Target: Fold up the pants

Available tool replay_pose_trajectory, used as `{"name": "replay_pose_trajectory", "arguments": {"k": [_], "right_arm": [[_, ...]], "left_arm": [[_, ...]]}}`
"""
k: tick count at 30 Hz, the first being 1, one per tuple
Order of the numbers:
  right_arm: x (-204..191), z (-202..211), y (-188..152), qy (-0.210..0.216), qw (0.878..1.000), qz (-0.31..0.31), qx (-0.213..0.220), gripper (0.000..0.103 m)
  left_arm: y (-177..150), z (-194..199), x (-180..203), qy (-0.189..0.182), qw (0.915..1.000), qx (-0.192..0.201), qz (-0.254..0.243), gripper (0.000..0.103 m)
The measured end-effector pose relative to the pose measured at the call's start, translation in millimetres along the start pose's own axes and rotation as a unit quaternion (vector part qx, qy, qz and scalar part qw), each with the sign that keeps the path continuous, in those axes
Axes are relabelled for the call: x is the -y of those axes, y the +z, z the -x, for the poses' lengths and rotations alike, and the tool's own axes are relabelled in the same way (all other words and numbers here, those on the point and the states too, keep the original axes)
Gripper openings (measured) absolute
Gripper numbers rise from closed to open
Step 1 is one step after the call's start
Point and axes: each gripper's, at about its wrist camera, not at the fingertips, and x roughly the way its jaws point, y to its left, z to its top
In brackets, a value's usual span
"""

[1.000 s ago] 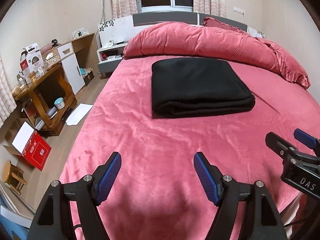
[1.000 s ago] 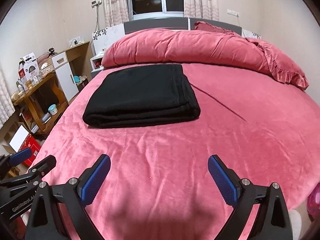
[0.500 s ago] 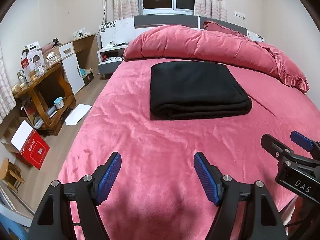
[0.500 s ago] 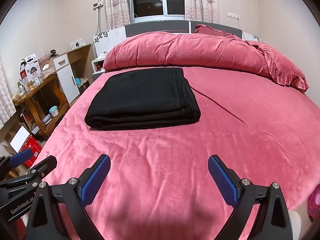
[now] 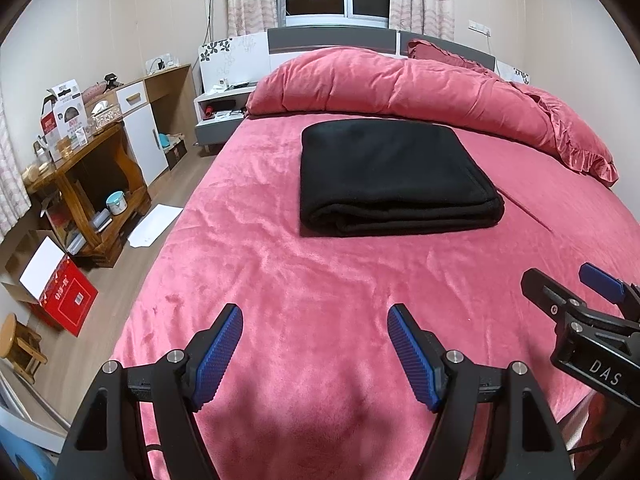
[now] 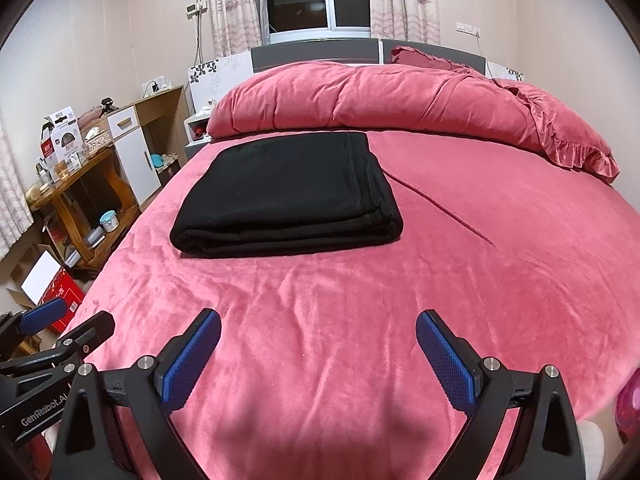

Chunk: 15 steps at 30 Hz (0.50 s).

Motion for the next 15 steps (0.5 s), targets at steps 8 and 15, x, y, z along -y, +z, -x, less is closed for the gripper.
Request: {"name": "replay_pose_trajectory", "arguments": {"k": [8, 15], "right_arm": [[-1.1, -0.3, -0.9, 0.002, 1.0, 0.001, -0.002, 0.098], [-0.8, -1.0, -1.5, 0.003, 1.0, 0.001, -0.004, 0.099]], "left_arm": [[-0.1, -0.8, 0.4, -0.002, 1.0, -0.002, -0.004, 0.076], [-1.3, -2.0, -0.4, -0.004, 1.0, -0.001, -0.003, 0.076]]}}
